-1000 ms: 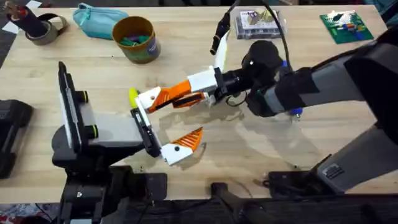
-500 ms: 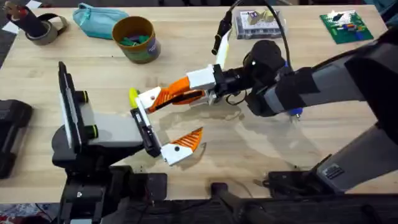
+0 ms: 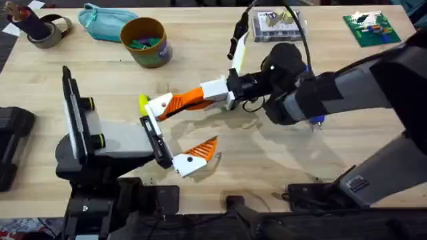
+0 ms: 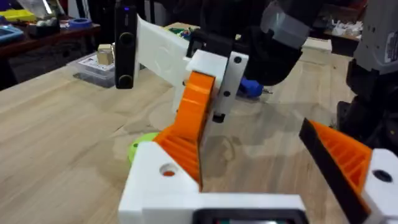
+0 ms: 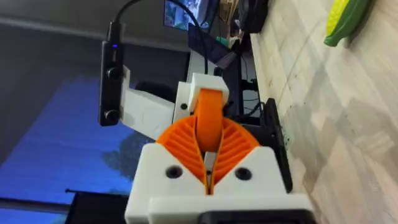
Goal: Pick up the gripper from the table and insert it into the empty holder that is missing its gripper. Then pick up a screw, insert it into the mounting hole, and use the screwdriver to tighten it. Finally, clean up the table by picking up the vegetable and placing it into the bucket.
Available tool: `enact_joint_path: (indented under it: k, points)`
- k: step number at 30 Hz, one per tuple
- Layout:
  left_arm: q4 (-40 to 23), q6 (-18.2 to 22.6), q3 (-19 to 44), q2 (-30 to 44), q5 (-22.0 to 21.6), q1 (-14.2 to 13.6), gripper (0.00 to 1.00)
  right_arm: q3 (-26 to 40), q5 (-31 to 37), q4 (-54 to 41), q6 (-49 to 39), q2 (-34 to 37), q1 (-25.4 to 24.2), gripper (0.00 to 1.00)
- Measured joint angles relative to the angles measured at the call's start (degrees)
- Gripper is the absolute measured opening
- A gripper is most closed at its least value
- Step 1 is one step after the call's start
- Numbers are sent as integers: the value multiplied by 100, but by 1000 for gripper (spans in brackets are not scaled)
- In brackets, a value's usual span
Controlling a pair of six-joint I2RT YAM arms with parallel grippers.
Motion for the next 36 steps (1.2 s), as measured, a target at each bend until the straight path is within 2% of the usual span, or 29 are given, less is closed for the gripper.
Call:
enact_joint_path:
  k: [20,36]
  points:
    - [1,0,-1,-1,-4,0,986,0,63,1,9,0,0,10]
    - [20,-42,-1,-1,-164,17,986,-139,565,78,8,-26,178,10]
